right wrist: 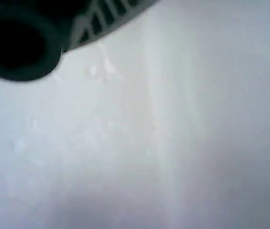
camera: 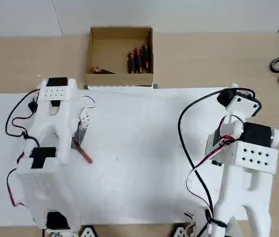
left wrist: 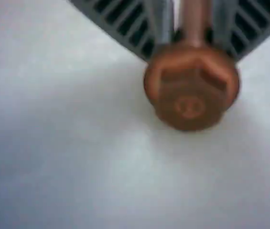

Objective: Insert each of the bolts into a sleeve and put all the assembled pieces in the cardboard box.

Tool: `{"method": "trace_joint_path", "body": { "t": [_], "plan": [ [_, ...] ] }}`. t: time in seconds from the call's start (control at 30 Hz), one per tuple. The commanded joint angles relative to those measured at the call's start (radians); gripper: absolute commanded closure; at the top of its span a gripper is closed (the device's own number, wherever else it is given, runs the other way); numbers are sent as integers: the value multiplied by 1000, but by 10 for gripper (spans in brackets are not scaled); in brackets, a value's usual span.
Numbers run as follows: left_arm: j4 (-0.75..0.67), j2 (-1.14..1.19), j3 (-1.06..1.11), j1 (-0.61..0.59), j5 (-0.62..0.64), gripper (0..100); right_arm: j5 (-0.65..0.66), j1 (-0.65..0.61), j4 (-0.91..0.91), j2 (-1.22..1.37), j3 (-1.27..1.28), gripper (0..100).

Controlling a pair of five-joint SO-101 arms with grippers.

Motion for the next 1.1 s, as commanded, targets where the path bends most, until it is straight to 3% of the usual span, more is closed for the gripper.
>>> {"method": "trace_joint_path", "body": {
  "t": [0.0, 0.1, 0.37, 0.63, 0.83, 1.07],
  "plan": [
    [-3, 40, 1, -12, -5, 988, -3, 12, -5, -30, -6, 995],
    [15, 38, -2, -9, -5, 979, -3, 12, -5, -30, -6, 995],
    [8, 48, -2, -11, -5, 836, -3, 12, -12, -30, -6, 995],
    [-64, 52, 4, -11, -3, 843, -3, 12, -16, -30, -6, 995],
    [-77, 52, 4, -11, -3, 998, -3, 12, -18, -30, -6, 995],
    [-75, 41, -1, -9, -2, 994, -3, 7, -18, -30, -12, 995]
  ]
}}
